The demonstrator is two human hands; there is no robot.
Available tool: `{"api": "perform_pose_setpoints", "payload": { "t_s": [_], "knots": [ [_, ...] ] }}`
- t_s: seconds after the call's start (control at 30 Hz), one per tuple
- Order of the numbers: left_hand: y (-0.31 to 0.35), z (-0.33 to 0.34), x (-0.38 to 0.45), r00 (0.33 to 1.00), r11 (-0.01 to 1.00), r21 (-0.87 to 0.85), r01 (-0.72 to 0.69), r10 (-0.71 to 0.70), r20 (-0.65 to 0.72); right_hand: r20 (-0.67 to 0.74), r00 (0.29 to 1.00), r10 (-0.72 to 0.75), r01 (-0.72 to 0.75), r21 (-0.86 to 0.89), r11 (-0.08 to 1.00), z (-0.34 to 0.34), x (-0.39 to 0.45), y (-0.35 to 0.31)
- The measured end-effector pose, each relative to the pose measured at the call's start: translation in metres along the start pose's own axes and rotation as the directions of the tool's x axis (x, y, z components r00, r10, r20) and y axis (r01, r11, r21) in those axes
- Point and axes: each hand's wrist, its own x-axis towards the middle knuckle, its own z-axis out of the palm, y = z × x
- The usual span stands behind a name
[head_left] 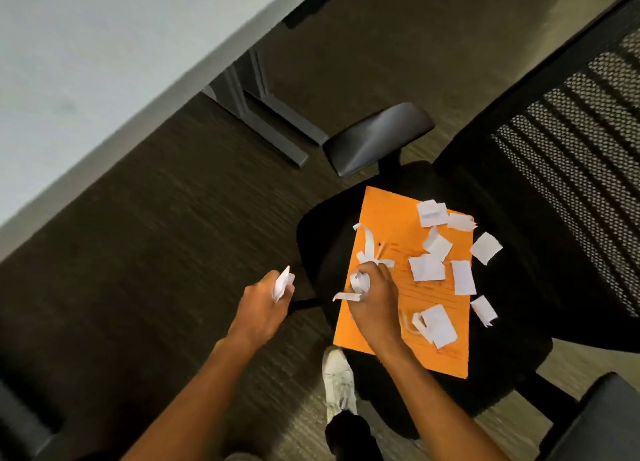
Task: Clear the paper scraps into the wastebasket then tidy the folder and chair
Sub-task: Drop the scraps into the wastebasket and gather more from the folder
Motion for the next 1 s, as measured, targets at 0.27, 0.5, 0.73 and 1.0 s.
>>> {"api": "perform_pose_setpoints", "payload": {
  "t_s": [0.27,0.5,0.73,1.0],
  "knots": [
    [-0.097,-0.042,-0.077,0.968,0.967,-0.144,0.212,-0.228,-0.106,0.188,0.979,-0.078,0.068,0.06,0.996,0.074,-0.066,-0.05],
    [-0.187,-0.066,-0.153,0.892,0.889,-0.241,0.389,-0.429,-0.142,0.34,0.935,-0.097,0.058,0.124,0.991,0.153,-0.146,-0.09],
    [-0.272,-0.086,-0.236,0.803,0.808,-0.388,0.443,-0.55,-0.23,0.558,0.827,-0.069,0.006,0.114,0.993,0.235,-0.244,-0.126],
    [-0.348,-0.102,-0.321,0.68,0.734,-0.493,0.466,-0.654,-0.331,0.745,0.666,-0.042,-0.001,0.057,0.998,0.3,-0.34,-0.154]
  ]
}}
